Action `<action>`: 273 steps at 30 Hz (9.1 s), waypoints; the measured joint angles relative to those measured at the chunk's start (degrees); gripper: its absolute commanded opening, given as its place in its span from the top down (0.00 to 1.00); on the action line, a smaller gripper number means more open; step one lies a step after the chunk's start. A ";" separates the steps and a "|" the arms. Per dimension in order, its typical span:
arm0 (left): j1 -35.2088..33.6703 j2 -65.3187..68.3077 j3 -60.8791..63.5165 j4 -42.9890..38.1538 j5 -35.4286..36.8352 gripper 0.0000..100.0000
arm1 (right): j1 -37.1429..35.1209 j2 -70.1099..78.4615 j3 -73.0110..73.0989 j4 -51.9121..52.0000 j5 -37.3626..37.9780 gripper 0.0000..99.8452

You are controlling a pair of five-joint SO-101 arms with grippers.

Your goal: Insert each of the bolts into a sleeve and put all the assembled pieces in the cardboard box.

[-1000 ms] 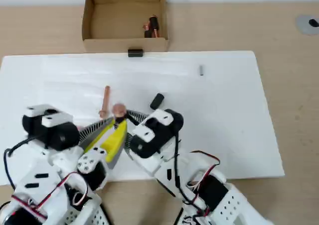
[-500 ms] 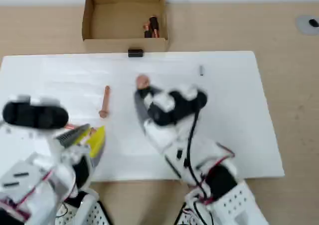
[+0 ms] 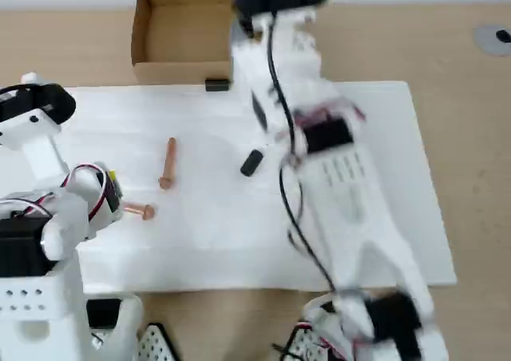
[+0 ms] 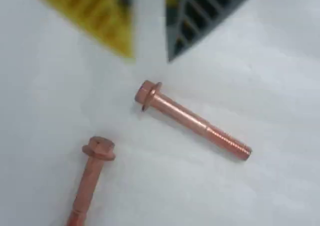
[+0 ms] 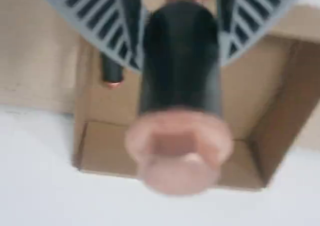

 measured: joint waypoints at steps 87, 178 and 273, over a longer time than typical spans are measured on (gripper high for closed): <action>14.33 72.70 -25.32 -7.74 -8.97 0.92 | 30.07 40.62 -101.71 74.37 23.82 0.64; -4.13 95.12 -44.57 -3.16 -57.32 0.92 | 35.87 37.10 -78.42 74.37 23.91 0.64; -5.19 90.55 -79.56 0.88 26.90 1.00 | 10.20 37.19 -63.03 74.37 22.68 0.64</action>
